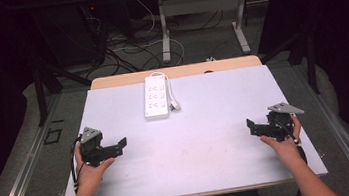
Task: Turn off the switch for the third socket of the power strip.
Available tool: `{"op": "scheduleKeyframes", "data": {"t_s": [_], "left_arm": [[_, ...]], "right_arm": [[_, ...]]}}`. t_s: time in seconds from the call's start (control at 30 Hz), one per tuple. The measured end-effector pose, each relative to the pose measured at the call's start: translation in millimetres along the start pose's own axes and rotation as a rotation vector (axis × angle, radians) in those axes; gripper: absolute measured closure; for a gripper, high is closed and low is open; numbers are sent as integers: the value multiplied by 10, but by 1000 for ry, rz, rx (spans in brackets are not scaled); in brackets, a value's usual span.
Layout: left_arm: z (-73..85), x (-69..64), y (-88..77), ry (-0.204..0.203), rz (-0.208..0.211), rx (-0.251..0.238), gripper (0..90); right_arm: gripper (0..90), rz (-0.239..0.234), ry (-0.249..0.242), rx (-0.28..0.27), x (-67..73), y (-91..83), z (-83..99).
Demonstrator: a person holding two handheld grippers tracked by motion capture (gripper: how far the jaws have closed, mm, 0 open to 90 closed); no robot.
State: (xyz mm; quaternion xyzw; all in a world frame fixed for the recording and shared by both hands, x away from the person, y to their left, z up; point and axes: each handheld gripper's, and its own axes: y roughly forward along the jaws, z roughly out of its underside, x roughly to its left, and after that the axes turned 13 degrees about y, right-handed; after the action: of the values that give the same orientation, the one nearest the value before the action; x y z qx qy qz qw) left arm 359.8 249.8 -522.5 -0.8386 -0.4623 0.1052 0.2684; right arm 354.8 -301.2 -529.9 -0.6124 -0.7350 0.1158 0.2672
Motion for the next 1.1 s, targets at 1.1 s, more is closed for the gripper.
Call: {"op": "scheduleKeyframes", "data": {"t_s": [1.1], "left_arm": [[-85,-477,220,109,112,53,4]], "right_arm": [[0,-42,-78,61,121,99,97]]}}
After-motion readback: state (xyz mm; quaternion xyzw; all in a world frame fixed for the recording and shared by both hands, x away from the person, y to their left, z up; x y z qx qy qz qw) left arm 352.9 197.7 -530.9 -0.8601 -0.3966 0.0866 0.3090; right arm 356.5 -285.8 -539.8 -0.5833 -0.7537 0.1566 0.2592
